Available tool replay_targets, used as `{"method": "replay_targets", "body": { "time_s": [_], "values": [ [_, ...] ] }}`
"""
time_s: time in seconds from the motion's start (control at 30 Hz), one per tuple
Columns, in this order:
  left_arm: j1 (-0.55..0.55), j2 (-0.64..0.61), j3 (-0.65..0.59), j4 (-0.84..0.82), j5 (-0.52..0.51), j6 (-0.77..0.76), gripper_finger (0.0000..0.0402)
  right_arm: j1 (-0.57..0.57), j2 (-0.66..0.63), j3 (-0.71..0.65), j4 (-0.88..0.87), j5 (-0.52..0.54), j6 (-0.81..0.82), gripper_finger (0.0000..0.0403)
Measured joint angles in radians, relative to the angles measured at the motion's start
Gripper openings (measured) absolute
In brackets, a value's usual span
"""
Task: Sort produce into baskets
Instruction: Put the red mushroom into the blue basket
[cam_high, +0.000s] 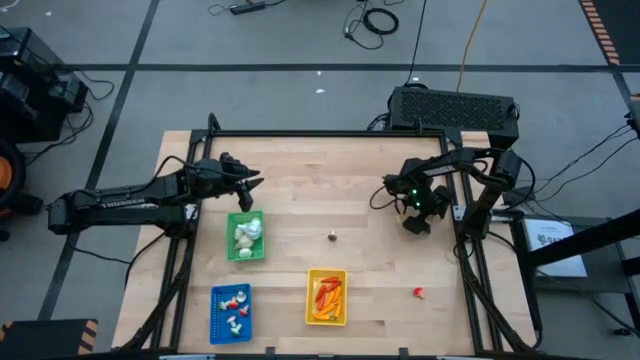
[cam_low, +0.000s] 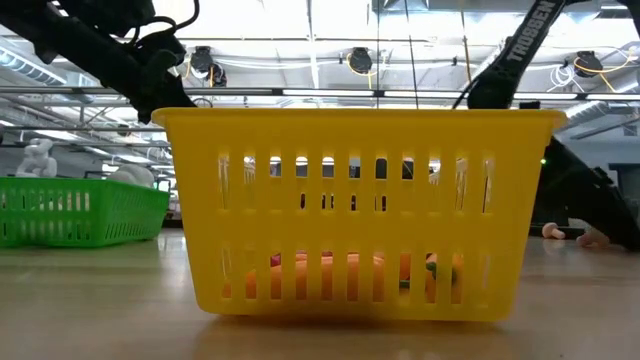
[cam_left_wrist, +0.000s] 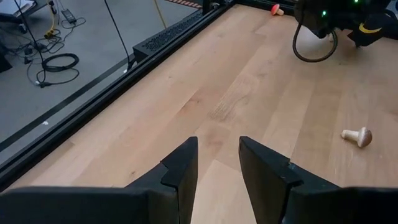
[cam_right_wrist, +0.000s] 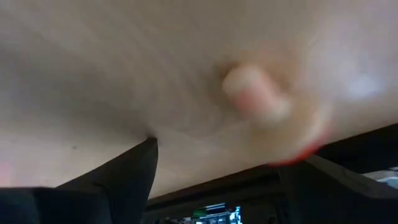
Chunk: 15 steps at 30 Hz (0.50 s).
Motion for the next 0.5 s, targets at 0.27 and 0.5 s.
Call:
{"method": "replay_targets", "body": {
  "time_s": [0.27,0.5],
  "values": [
    [0.0,0.0,0.0,0.003,0.0,-0.002,0.0125,-0.009,0.0,-0.01,0.04,0.03,-0.054,0.0283],
    [0.0,0.0,0.0,0.004,0.0,-0.02,0.0125,-0.015,0.001,0.108,0.0,0.165,-0.134,0.0277]
  ]
}}
